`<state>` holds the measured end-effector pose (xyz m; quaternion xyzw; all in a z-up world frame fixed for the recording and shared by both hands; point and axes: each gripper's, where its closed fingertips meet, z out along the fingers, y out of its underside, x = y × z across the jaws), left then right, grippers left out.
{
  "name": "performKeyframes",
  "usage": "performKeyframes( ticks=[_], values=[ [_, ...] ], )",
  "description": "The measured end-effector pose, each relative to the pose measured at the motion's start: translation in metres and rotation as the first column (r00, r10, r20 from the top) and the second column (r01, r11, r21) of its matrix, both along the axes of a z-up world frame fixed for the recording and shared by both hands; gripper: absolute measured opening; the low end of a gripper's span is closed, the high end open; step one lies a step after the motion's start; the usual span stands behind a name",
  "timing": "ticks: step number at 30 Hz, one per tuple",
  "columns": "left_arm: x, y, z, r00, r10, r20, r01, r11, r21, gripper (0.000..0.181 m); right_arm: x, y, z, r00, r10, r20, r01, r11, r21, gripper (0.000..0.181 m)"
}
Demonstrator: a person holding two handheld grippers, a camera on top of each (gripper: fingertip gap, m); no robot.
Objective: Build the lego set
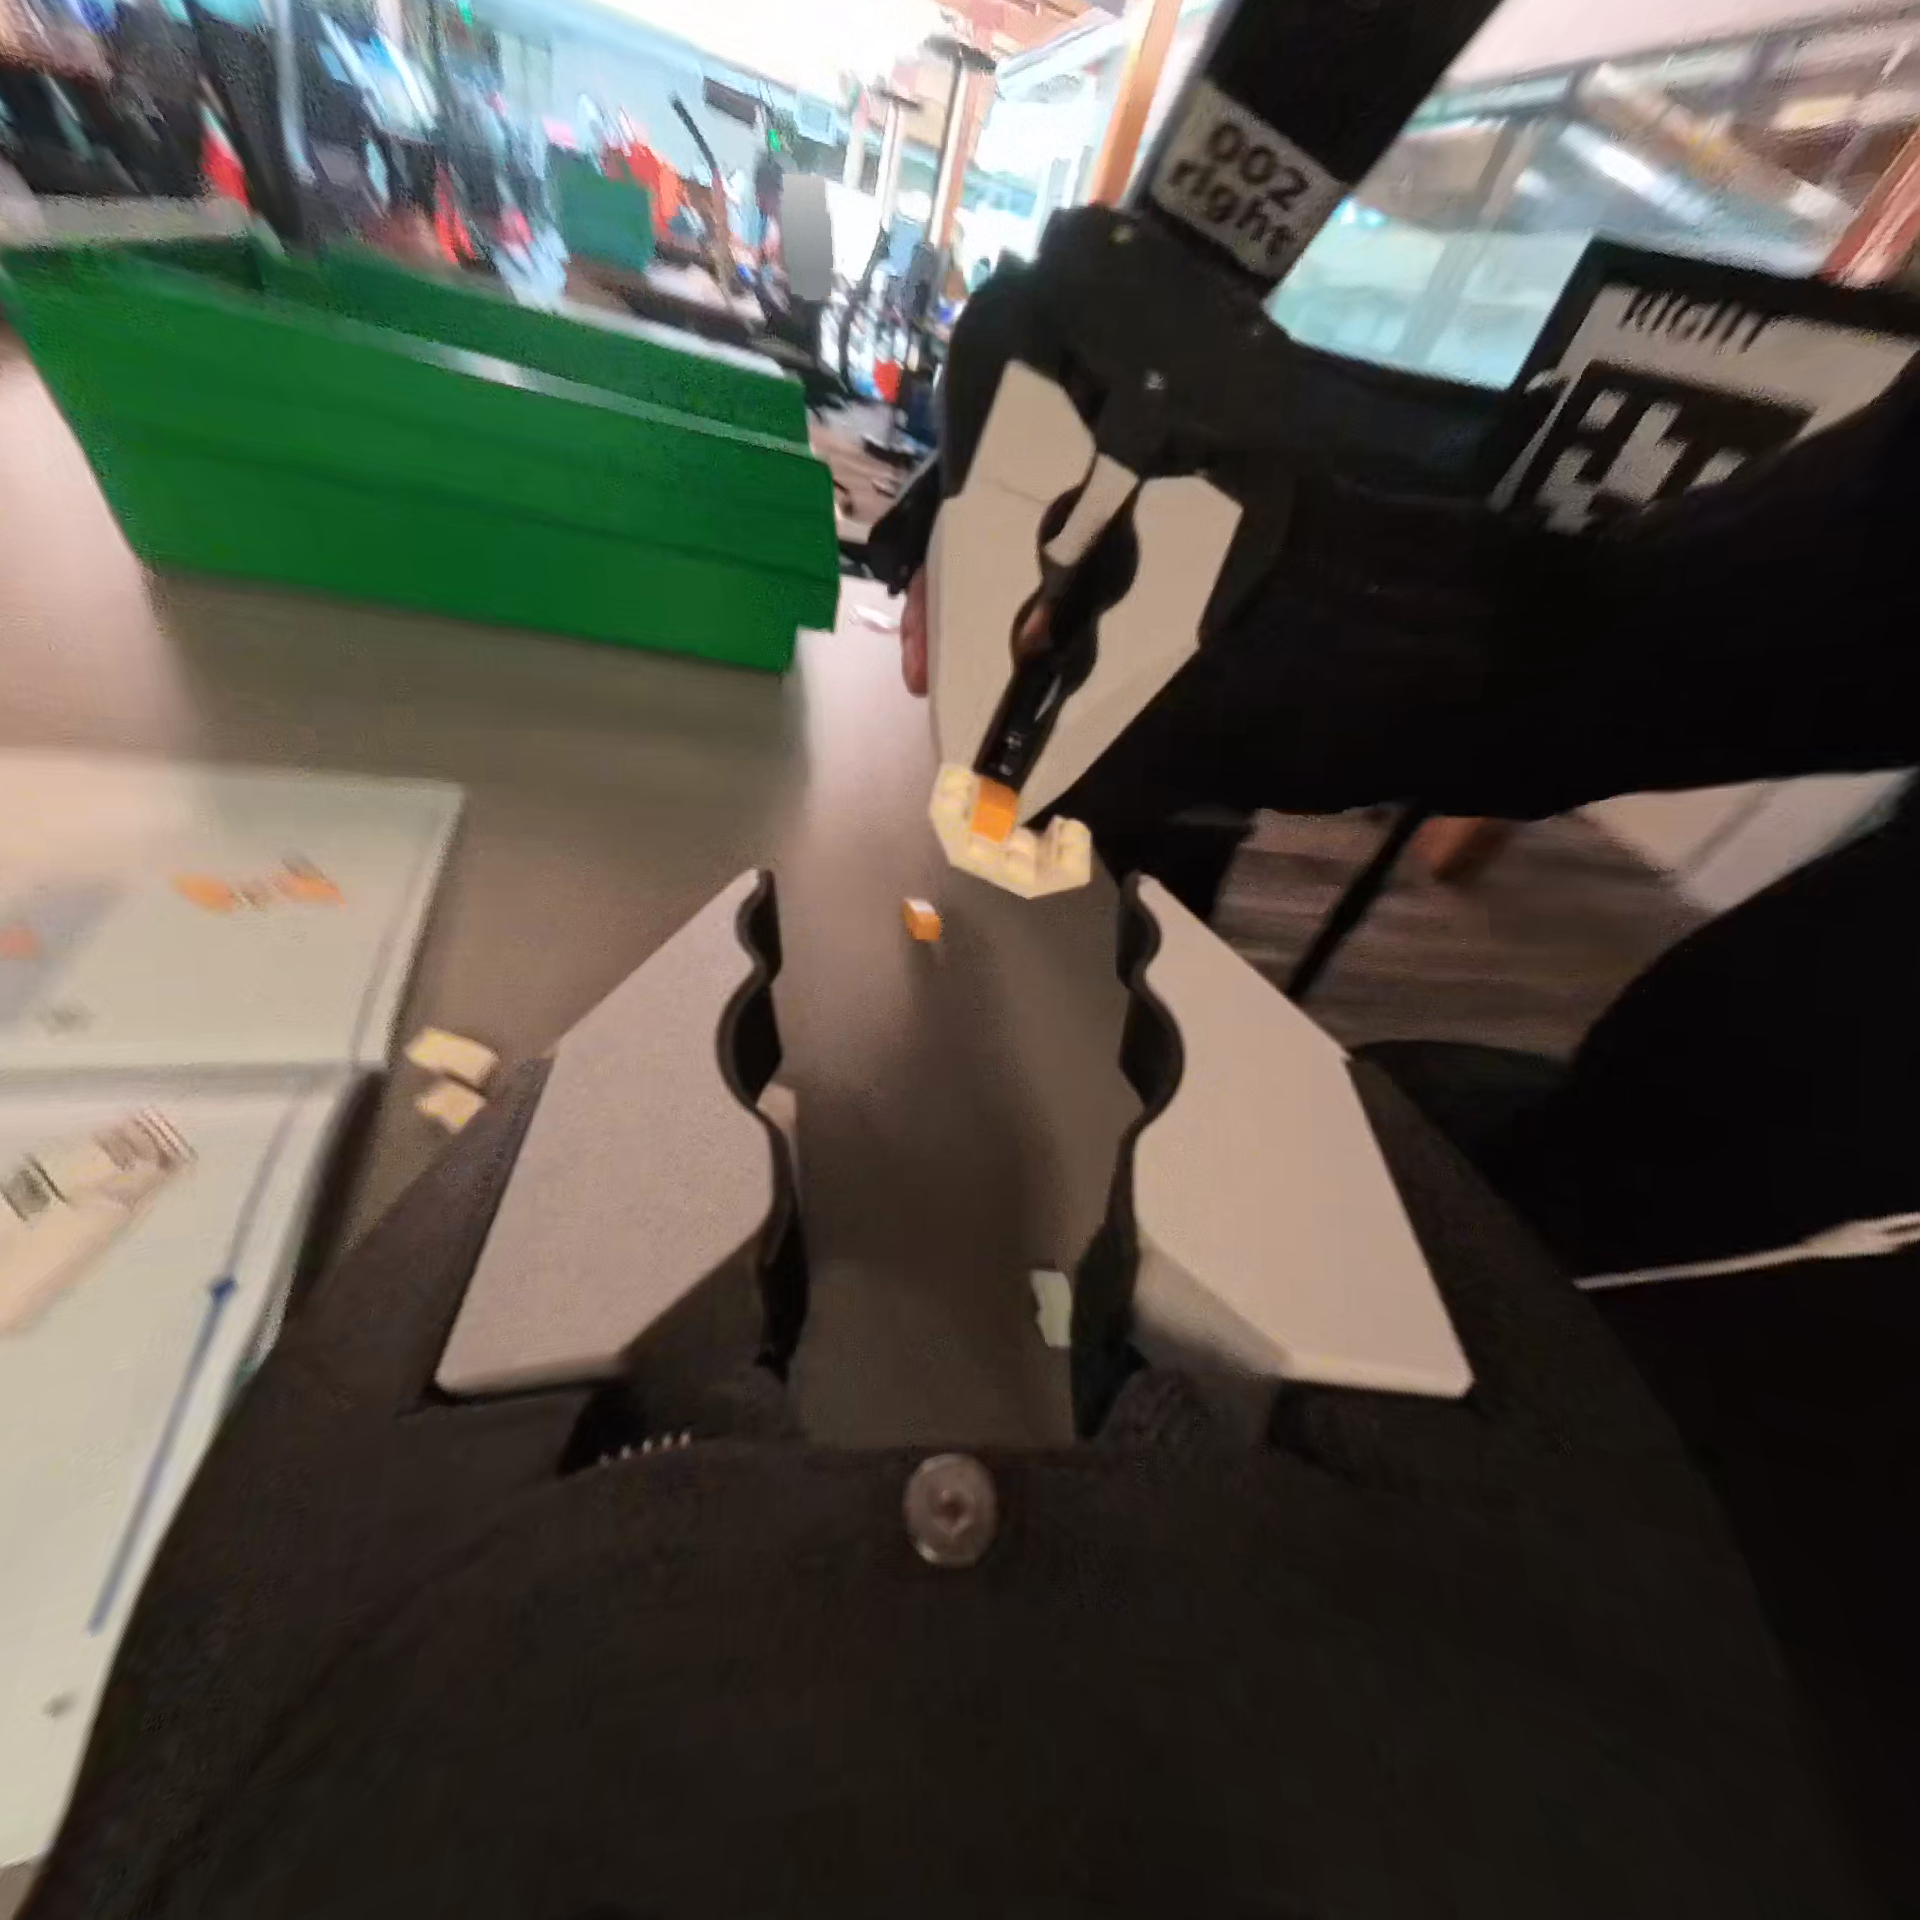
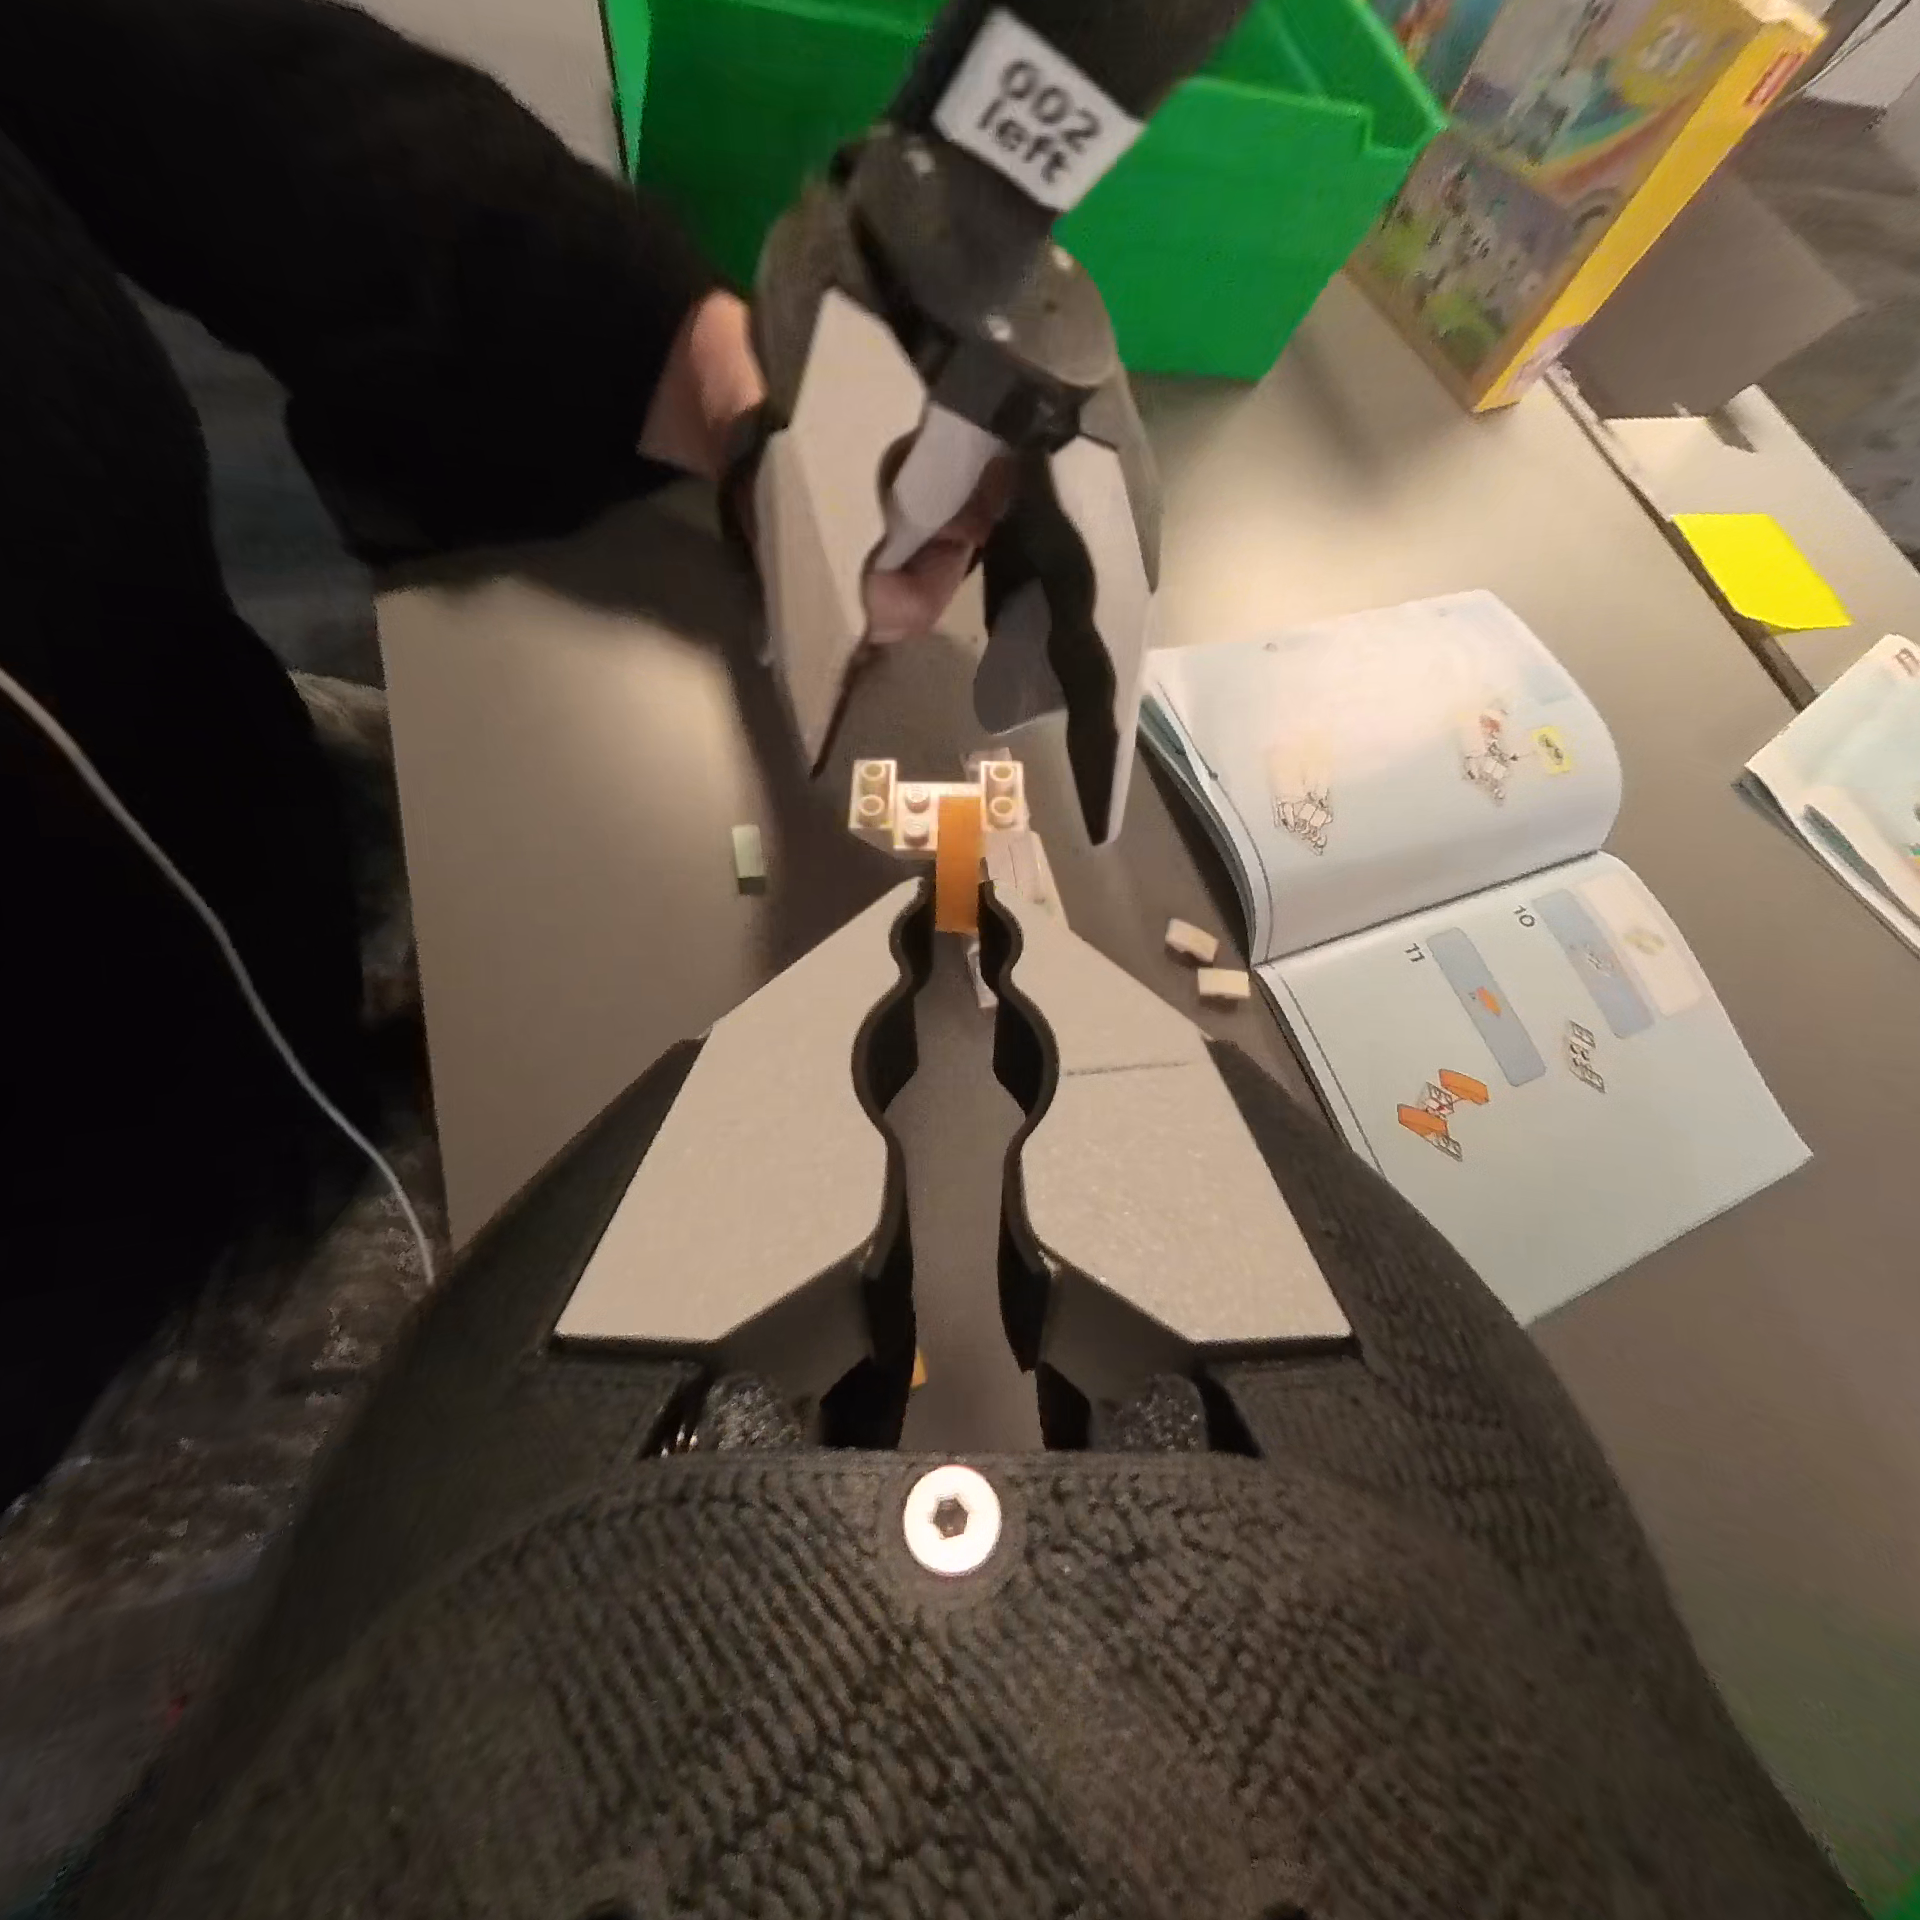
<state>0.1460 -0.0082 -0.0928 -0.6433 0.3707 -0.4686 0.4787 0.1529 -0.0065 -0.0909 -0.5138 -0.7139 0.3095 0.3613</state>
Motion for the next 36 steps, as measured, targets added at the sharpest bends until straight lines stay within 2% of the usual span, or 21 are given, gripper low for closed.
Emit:
performKeyframes(
  ticks=[2,5,7,14,18,20,26,27,29,30,32,36],
  values=[
    [0.005,-0.003,0.008,0.999,0.045,-0.009,-0.043,0.989,0.142,0.064,0.001,-0.003,0.004,1.0,0.014,-0.023,-0.014,1.0,-0.014,0.006],
    [0.009,-0.009,0.01,0.998,0.054,-0.022,-0.048,0.972,0.229,0.052,0.002,-0.008,0.003,0.999,0.044,-0.023,-0.044,0.999,-0.013,0.007],
    [0.011,-0.012,0.012,0.999,0.033,-0.007,-0.03,0.973,0.228,0.043,0.001,-0.011,0.003,0.998,0.059,-0.023,-0.059,0.998,-0.015,0.006],
    [0.011,-0.014,0.011,1.0,0.019,-0.011,-0.016,0.974,0.226,0.045,-0.001,-0.012,0.003,0.997,0.065,-0.033,-0.067,0.997,-0.033,0.006],
    [0.015,-0.018,0.008,0.999,0.0,-0.036,0.009,0.97,0.243,0.042,-0.001,-0.014,0.004,0.997,0.071,-0.034,-0.073,0.996,-0.051,0.006],
    [0.017,-0.019,0.007,0.999,-0.005,-0.045,0.016,0.968,0.252,0.034,-0.001,-0.015,0.004,0.997,0.074,-0.03,-0.075,0.995,-0.061,0.006],
    [0.013,-0.013,0.004,0.995,0.043,-0.091,-0.015,0.96,0.281,0.033,0.004,-0.006,0.005,1.0,0.023,-0.017,-0.024,0.999,-0.03,0.011],
    [0.012,-0.011,0.002,0.994,0.05,-0.099,-0.021,0.961,0.277,0.033,0.012,0.001,-0.001,1.0,-0.002,0.029,0.002,1.0,-0.005,0.017],
    [0.01,-0.009,-0.001,0.992,0.05,-0.113,-0.019,0.966,0.258,0.033,0.037,0.013,-0.027,0.981,-0.035,0.191,0.027,0.999,0.043,0.017],
    [0.009,-0.008,-0.003,0.992,0.051,-0.118,-0.02,0.967,0.254,0.033,0.048,0.013,-0.039,0.967,-0.03,0.255,0.026,1.0,0.017,0.017],
    [0.009,-0.008,-0.007,0.99,0.043,-0.135,-0.009,0.97,0.242,0.033,0.061,0.011,-0.056,0.953,-0.013,0.303,0.028,0.999,-0.045,0.018],
    [0.012,-0.009,-0.012,0.986,0.037,-0.161,0.004,0.969,0.246,0.033,0.079,0.019,-0.079,0.926,-0.03,0.375,0.05,0.998,-0.043,0.018]
  ],
)
